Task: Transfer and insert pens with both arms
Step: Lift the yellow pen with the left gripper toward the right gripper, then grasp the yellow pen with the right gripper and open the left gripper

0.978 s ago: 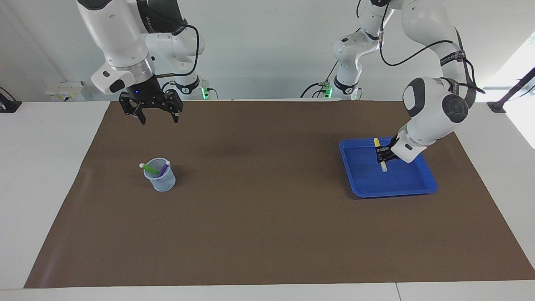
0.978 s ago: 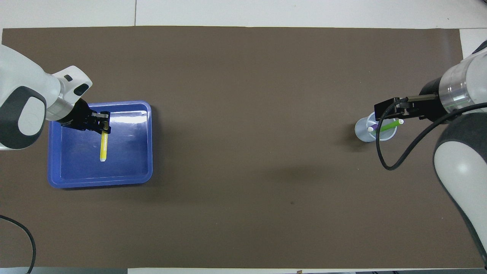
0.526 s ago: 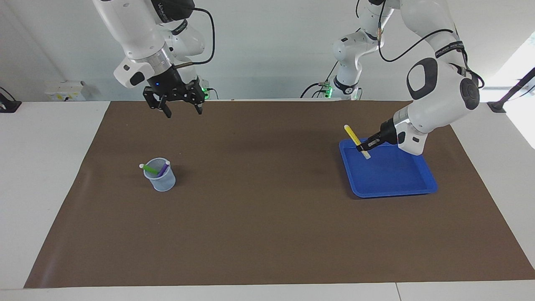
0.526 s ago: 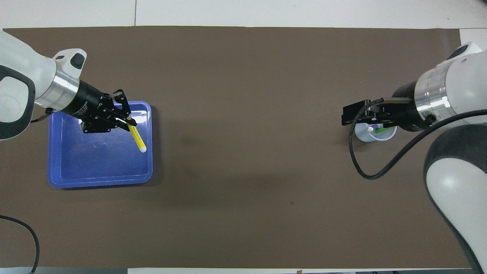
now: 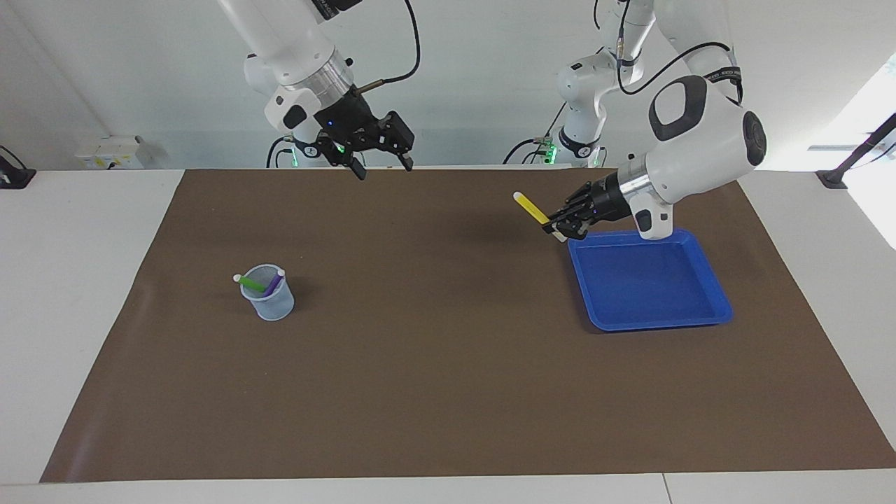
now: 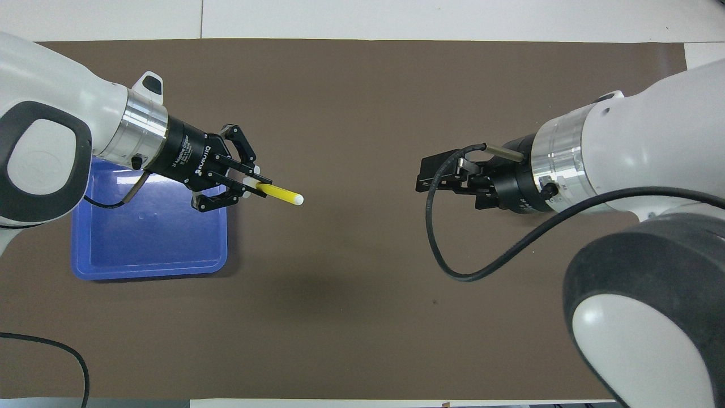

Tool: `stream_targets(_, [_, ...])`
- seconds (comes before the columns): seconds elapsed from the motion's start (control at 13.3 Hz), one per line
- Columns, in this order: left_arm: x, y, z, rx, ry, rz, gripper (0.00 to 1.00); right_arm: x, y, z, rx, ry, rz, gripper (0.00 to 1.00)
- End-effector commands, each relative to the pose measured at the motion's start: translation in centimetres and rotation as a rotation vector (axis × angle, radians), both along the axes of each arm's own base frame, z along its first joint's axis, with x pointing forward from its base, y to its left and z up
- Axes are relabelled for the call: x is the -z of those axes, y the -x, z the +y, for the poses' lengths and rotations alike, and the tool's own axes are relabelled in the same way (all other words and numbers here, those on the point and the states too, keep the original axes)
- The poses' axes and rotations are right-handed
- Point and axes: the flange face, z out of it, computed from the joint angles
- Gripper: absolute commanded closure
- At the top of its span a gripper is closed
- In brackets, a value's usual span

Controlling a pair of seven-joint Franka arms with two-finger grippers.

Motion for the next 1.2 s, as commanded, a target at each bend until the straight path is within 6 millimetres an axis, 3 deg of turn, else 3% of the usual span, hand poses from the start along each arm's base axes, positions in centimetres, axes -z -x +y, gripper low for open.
stream_targets(0.0, [0.4,1.3,-2.5,-0.151,0.046,0.082,1.00,0.3,0.9,2.4,0.046,-0.040,0.002,0.00])
stream_targets(0.23, [1.5,3.3,-5.9,-0.261,0.087,0.125,1.00,0.2,0.7,3.7,0.096,-0.088,-0.012,0.00])
stream_targets(0.45, [2.9,4.4,-6.1,-0.393,0.172,0.165,1.00,1.1,-0.2,4.3,0.108,-0.104,-0.026,0.00])
stream_targets(0.6, [2.7,4.6,-6.2,-0.442,0.233,0.201,1.00,1.7,-0.8,4.5,0.113,-0.109,-0.033,0.00])
stream_targets(1.13, [3.3,6.2,-8.3,-0.493,0.276,0.218,1.00,4.2,-1.5,5.9,0.110,-0.113,-0.058,0.00])
